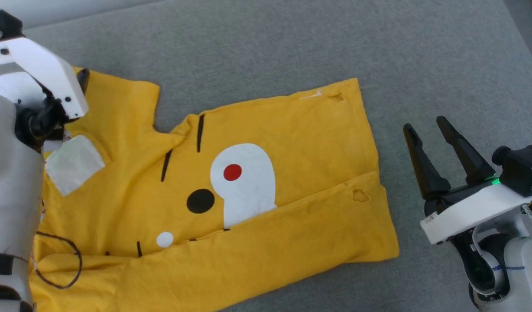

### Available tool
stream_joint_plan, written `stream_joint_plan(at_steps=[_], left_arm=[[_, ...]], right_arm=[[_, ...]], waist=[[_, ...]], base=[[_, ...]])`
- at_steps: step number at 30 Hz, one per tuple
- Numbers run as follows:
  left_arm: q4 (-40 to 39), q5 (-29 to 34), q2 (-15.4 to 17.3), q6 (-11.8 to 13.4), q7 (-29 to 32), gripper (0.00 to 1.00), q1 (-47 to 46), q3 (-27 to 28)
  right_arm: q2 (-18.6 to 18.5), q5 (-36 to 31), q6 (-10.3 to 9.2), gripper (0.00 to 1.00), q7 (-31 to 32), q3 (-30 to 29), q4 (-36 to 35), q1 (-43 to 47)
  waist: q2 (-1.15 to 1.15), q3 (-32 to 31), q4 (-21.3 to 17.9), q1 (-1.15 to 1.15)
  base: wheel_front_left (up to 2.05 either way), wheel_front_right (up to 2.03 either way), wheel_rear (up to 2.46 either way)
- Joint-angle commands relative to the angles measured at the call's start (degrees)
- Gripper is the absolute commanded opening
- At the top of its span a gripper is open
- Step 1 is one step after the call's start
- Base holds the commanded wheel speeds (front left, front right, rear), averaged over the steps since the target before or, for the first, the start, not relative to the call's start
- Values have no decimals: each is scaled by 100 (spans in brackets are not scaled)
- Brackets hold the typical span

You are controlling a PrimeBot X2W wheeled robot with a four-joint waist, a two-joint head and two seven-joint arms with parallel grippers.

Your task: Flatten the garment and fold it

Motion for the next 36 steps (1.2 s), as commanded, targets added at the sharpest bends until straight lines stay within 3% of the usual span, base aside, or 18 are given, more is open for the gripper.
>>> stream_joint_plan(at_steps=[1, 8, 9, 10, 11, 12, 15, 22, 29, 36], left_arm=[[167, 33, 21, 24, 89, 100, -86, -43], [882, 318, 123, -87, 1558, 100, -59, -682], [948, 280, 97, -111, 1815, 55, -21, -721], [989, 234, 72, -116, 2035, 33, 15, -741], [999, 205, 58, -112, 2189, 4, 49, -757], [998, 173, 45, -98, 2318, 0, 85, -764], [917, 50, 23, -38, 2538, 0, 176, -714], [392, 81, 163, 73, 1901, 0, 187, -587], [-131, 108, 99, 127, 1205, 0, -54, -475], [-568, 5, -223, 32, 818, 0, -230, -472]], right_arm=[[2, 50, -4, 100, -41, 26, 53, -81], [-28, 164, -4, 100, -70, 93, 212, -92], [-34, 178, -4, 100, -67, 98, 227, -96], [-37, 199, -4, 100, -60, 107, 237, -103], [-40, 225, -4, 100, -50, 119, 245, -114], [-48, 246, -4, 100, -40, 127, 253, -126], [-91, 333, -4, 100, 19, 157, 268, -178], [-436, 760, -4, 100, 303, 218, 553, -622], [-916, 1446, -4, 100, 1051, 676, 1730, -1812], [-1170, 2071, -4, 100, 1748, 1330, 2931, -2931]], waist=[[0, 218, -218, -1], [0, 248, -267, -1], [0, 242, -262, -1], [0, 242, -257, -1], [0, 242, -253, -1], [0, 241, -245, -1], [0, 231, -220, -1], [0, 154, -30, -1], [0, 168, 361, -1], [0, 333, 861, -1]], base=[[0, 0, 0], [0, 0, 0], [0, 0, 0], [0, 0, 0], [0, 0, 0], [0, 0, 0], [0, 0, 0], [0, 0, 0], [0, 0, 0], [0, 0, 0]])
